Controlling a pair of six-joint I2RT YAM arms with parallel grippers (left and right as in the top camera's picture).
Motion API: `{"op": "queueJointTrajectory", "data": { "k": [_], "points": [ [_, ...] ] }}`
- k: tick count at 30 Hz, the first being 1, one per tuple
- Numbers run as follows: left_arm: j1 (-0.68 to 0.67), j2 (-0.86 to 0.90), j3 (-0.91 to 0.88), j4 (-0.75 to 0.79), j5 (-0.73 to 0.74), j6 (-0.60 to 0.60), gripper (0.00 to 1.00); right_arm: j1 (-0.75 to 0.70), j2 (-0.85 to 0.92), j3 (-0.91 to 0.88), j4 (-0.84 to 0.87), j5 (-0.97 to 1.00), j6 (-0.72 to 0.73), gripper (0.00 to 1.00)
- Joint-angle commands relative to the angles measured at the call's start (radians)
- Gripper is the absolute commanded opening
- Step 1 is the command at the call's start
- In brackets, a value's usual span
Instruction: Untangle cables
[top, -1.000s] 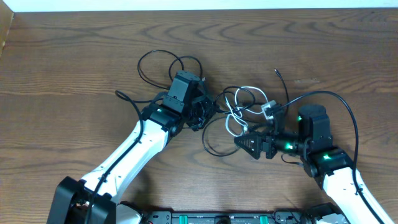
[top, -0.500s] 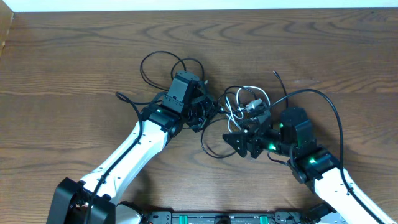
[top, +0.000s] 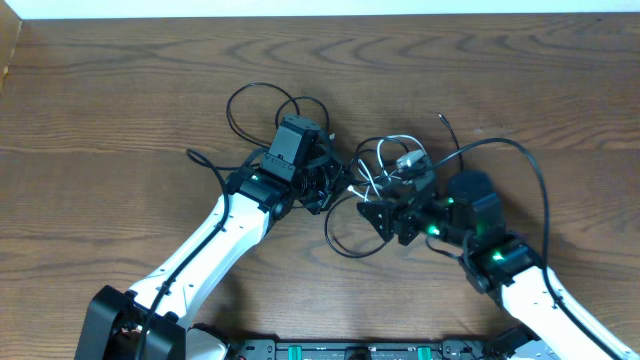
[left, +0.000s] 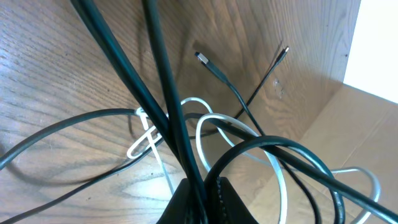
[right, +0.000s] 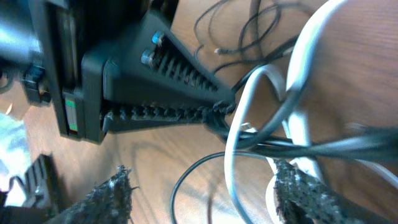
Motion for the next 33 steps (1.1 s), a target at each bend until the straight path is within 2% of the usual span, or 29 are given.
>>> {"op": "queueJointTrajectory", "data": {
  "k": [1, 2, 4, 5, 6, 7, 8, 15, 19, 25, 30, 33],
  "points": [
    [0.001, -0.018, -0.009, -0.001, 0.039, 0.002, 0.08, 0.043, 0.044, -0.001, -0.004, -0.018, 0.006, 0.62],
    [0.001, -0.018, -0.009, -0.001, 0.040, 0.001, 0.08, 0.047, 0.055, -0.001, -0.002, -0.019, 0.007, 0.59],
    [0.002, -0.018, -0.009, 0.001, 0.063, -0.002, 0.08, 0.047, 0.071, -0.001, 0.003, -0.025, 0.007, 0.46],
    [0.002, -0.018, -0.009, 0.003, 0.069, -0.002, 0.08, 0.047, 0.071, -0.001, 0.003, -0.033, 0.007, 0.34],
    [0.002, -0.018, -0.009, 0.003, 0.069, -0.002, 0.08, 0.047, 0.070, -0.001, 0.004, -0.045, 0.007, 0.14],
    [0.002, -0.018, -0.009, 0.003, 0.066, -0.001, 0.08, 0.044, 0.065, -0.001, 0.010, -0.065, 0.007, 0.04],
    [0.002, -0.018, -0.009, 0.002, 0.049, 0.000, 0.08, 0.042, 0.058, -0.001, 0.021, -0.095, 0.007, 0.01],
    [0.002, -0.018, -0.009, -0.013, -0.256, 0.136, 0.08, -0.029, -0.104, 0.014, 0.056, -0.390, 0.059, 0.01],
    [0.002, -0.018, -0.009, -0.013, -0.384, 0.265, 0.08, -0.095, -0.240, 0.019, 0.081, -0.494, 0.109, 0.01],
    [-0.013, -0.018, -0.009, -0.025, -0.381, 0.416, 0.08, -0.182, -0.393, 0.019, 0.282, -0.481, 0.208, 0.01],
    [-0.030, -0.018, -0.009, -0.064, -0.383, 0.534, 0.08, -0.278, -0.424, 0.020, 0.425, -0.394, 0.244, 0.01],
    [-0.028, -0.018, -0.009, -0.129, -0.449, 0.557, 0.08, -0.378, -0.423, 0.026, 0.459, -0.341, 0.244, 0.01]
  ]
}}
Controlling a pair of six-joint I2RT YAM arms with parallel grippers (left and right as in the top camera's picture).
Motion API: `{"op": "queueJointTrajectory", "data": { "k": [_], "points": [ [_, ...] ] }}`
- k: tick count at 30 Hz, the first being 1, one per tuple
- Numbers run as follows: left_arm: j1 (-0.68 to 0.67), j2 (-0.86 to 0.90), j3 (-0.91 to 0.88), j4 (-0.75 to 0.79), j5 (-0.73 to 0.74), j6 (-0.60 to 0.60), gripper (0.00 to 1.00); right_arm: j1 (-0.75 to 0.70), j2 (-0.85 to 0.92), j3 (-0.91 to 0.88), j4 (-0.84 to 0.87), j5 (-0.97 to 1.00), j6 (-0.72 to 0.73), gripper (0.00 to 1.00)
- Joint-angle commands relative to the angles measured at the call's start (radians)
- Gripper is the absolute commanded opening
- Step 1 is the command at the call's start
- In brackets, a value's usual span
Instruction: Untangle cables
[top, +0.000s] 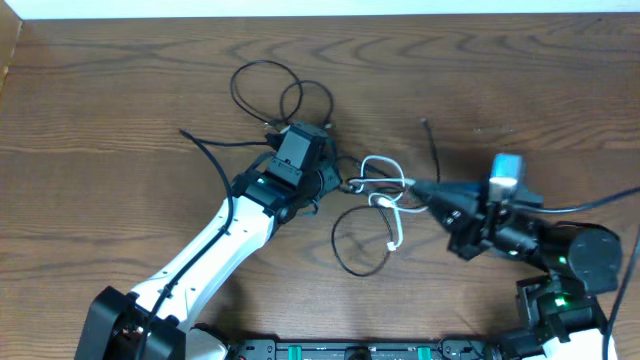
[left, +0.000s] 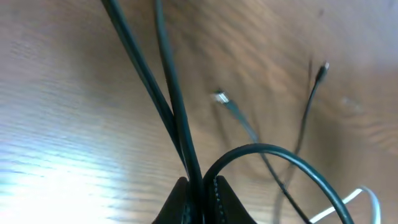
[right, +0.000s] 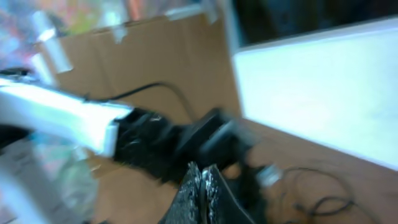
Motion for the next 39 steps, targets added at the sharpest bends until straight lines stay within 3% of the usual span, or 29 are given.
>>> {"op": "queueJointTrajectory", "data": {
  "k": [1, 8, 11, 14, 18, 25, 28, 36, 39],
  "points": [
    [0.008, -0.014, -0.009, -0.061, -0.132, 0.088, 0.08, -0.108, -0.013, 0.029, 0.023, 0.078, 0.028, 0.01],
    [0.008, -0.013, -0.009, -0.218, -0.377, 0.014, 0.08, -0.359, -0.013, 0.036, 0.007, 0.101, 0.068, 0.01],
    [0.008, -0.014, -0.009, -0.275, -0.467, -0.138, 0.08, -0.441, -0.013, 0.036, -0.039, 0.101, 0.094, 0.01],
    [0.008, -0.013, -0.009, -0.274, -0.460, -0.266, 0.12, -0.473, -0.013, 0.036, -0.129, 0.090, 0.113, 0.02],
    [0.008, -0.013, -0.009, -0.194, -0.370, -0.309, 0.12, -0.470, -0.007, 0.036, -0.267, 0.016, 0.112, 0.09],
    [0.008, -0.013, -0.009, 0.038, -0.056, -0.309, 0.12, -0.433, 0.012, 0.035, -0.595, -0.113, 0.072, 0.28],
    [0.008, -0.013, -0.009, 0.153, 0.047, -0.309, 0.12, -0.395, 0.021, 0.035, -0.720, -0.113, 0.016, 0.31],
    [0.008, -0.014, -0.009, 0.332, 0.123, -0.309, 0.12, -0.260, 0.028, 0.035, -0.805, -0.100, -0.013, 0.38],
    [0.008, -0.014, -0.009, 0.373, 0.158, -0.309, 0.12, -0.205, 0.032, 0.032, -0.810, -0.097, -0.086, 0.45]
  ]
}}
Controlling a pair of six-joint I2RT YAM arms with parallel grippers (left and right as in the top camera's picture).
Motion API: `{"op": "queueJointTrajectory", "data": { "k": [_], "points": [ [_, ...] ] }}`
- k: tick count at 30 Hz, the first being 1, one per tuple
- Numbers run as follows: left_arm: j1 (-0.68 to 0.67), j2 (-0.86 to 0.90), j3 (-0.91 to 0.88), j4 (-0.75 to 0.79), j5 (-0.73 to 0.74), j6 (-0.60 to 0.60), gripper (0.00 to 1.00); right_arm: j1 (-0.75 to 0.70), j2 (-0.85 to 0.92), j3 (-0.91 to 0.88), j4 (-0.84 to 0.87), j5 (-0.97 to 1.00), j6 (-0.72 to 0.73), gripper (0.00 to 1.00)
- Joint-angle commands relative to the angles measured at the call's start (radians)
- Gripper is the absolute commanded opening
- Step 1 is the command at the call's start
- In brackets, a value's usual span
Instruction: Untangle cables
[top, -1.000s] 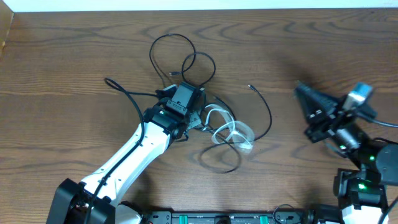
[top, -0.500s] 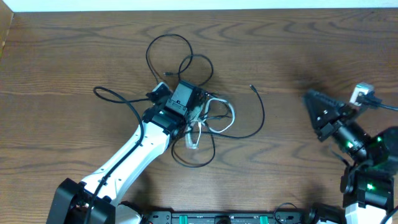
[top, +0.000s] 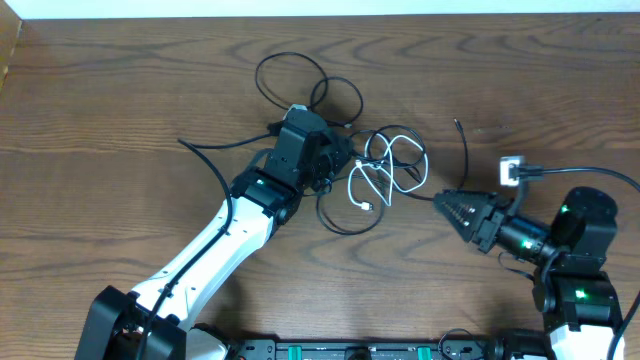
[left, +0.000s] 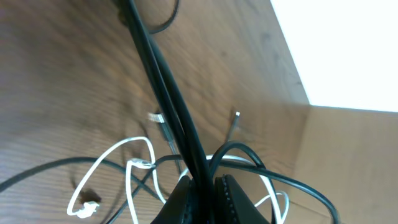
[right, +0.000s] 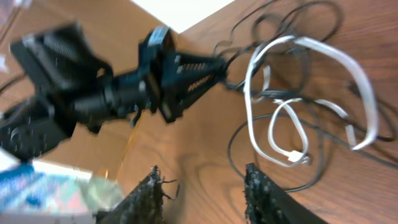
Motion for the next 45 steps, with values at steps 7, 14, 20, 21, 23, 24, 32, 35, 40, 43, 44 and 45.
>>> {"op": "queueJointTrajectory", "data": {
  "k": [7, 14, 20, 21, 23, 24, 32, 35, 40, 43, 44, 45],
  "points": [
    [0.004, -0.013, 0.005, 0.114, 0.100, -0.043, 0.08, 0.150, 0.040, 0.003, -0.106, 0.200, -0.196, 0.50],
    [0.004, -0.013, 0.005, 0.122, 0.155, -0.124, 0.08, 0.259, 0.136, 0.003, -0.098, 0.392, -0.290, 0.57],
    [0.004, -0.013, 0.005, 0.125, 0.237, -0.190, 0.08, 0.337, 0.267, 0.003, 0.046, 0.453, -0.290, 0.67],
    [0.004, -0.013, 0.005, 0.125, 0.246, -0.211, 0.08, 0.350, 0.292, 0.003, 0.070, 0.458, -0.290, 0.67],
    [0.004, -0.013, 0.005, 0.127, 0.264, -0.238, 0.08, 0.371, 0.344, 0.003, 0.115, 0.463, -0.290, 0.68],
    [0.004, -0.013, 0.005, 0.129, 0.276, -0.244, 0.08, 0.379, 0.371, 0.003, 0.135, 0.463, -0.290, 0.67],
    [0.004, -0.013, 0.005, 0.127, 0.228, -0.112, 0.07, 0.379, 0.421, 0.010, 0.242, 0.236, -0.248, 0.01],
    [0.009, -0.013, 0.005, 0.128, 0.182, -0.041, 0.08, 0.366, 0.355, 0.011, 0.182, 0.211, -0.249, 0.01],
    [0.038, -0.013, 0.005, 0.122, 0.075, 0.125, 0.08, 0.353, 0.216, 0.011, 0.061, 0.094, -0.277, 0.01],
    [0.042, -0.013, 0.005, 0.087, 0.013, 0.190, 0.08, 0.352, 0.128, 0.020, 0.087, -0.045, -0.270, 0.01],
    [0.042, -0.013, 0.005, 0.065, -0.011, 0.197, 0.08, 0.352, 0.100, 0.028, 0.098, -0.068, -0.252, 0.01],
    [0.042, -0.013, 0.005, 0.046, -0.025, 0.201, 0.08, 0.351, 0.070, 0.039, 0.114, -0.074, -0.225, 0.01]
  ]
}}
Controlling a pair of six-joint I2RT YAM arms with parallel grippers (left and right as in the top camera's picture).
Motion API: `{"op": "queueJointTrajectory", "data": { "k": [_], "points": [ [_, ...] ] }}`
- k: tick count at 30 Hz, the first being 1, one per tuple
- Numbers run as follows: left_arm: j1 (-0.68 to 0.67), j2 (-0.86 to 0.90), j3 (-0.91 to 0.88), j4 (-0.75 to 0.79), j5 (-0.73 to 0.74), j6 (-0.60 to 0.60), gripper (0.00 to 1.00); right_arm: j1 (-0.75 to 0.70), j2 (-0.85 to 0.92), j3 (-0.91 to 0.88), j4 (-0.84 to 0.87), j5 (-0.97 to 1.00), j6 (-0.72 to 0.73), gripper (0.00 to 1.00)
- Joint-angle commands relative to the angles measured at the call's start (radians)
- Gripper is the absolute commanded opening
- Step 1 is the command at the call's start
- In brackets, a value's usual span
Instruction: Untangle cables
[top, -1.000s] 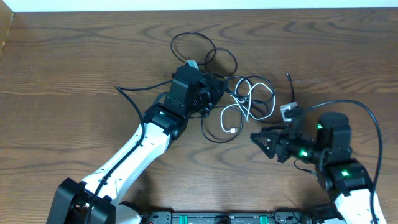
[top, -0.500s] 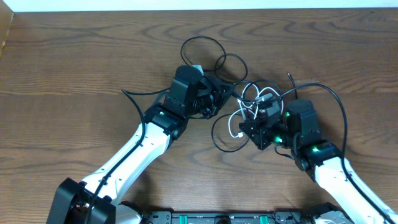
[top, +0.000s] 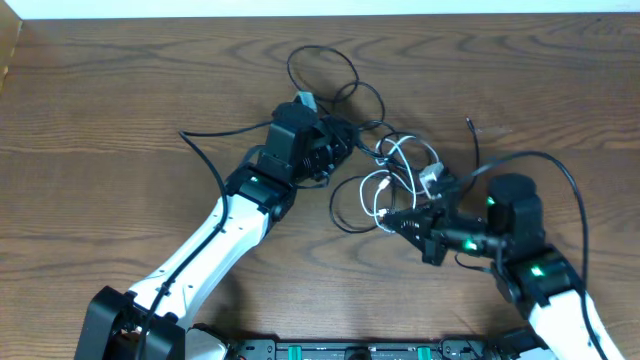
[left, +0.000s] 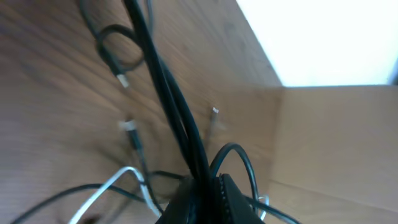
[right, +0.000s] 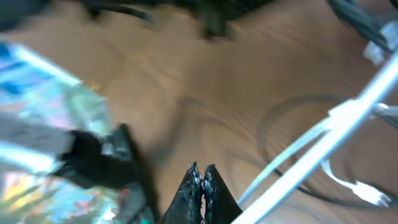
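A tangle of black cables (top: 320, 70) and a thin white cable (top: 405, 160) lies on the wooden table (top: 120, 100). My left gripper (top: 338, 150) is shut on a bundle of black cables, which run up from its jaws (left: 202, 186) as taut black strands (left: 168, 93). My right gripper (top: 392, 220) sits at the tangle's near right side with its jaws pressed together (right: 201, 177). The white cable (right: 323, 143) passes just beside its fingers, and nothing shows between them.
A black cable (top: 560, 185) arches over my right arm, with a loose plug end (top: 470, 125) lying nearby. A cardboard box edge (top: 8, 50) stands at the far left, and cardboard (left: 336, 137) fills the right of the left wrist view.
My right gripper was open to the right of the tangle; it is now shut and further left, against the white cable. The left gripper and its black loops have shifted slightly toward the far edge.
Both grippers were close together in the tangle, the left shut on black cables and the right open. Then the right was shut and further right, the white cable stretched between the arms. Later it stood open, apart from the cables. Now it is shut beside the white cable.
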Motion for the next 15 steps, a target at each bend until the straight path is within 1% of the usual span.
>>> {"op": "queueJointTrajectory", "data": {
  "k": [1, 3, 6, 8, 9, 12, 15],
  "points": [
    [0.005, -0.013, 0.005, -0.040, -0.111, 0.098, 0.08, -0.006, -0.091, 0.045, 0.042, -0.143, 0.057, 0.01],
    [0.005, -0.013, 0.005, -0.069, -0.110, 0.098, 0.08, -0.014, -0.132, 0.058, 0.123, -0.140, 0.098, 0.01],
    [-0.007, -0.013, 0.005, -0.091, -0.082, 0.098, 0.08, -0.017, -0.164, 0.059, 0.290, -0.084, 0.200, 0.01],
    [-0.021, -0.013, 0.005, -0.093, -0.059, 0.100, 0.08, -0.017, -0.165, 0.059, 0.353, -0.038, 0.220, 0.01],
    [-0.030, -0.013, 0.005, -0.094, -0.053, 0.108, 0.08, -0.017, -0.163, 0.059, 0.360, -0.013, 0.220, 0.01],
    [-0.055, -0.013, 0.005, -0.096, -0.056, 0.194, 0.08, -0.017, -0.150, 0.059, 0.362, 0.076, 0.222, 0.01],
    [-0.062, -0.013, 0.005, -0.110, -0.056, 0.211, 0.08, -0.016, -0.143, 0.059, 0.373, 0.101, 0.229, 0.01]
  ]
}}
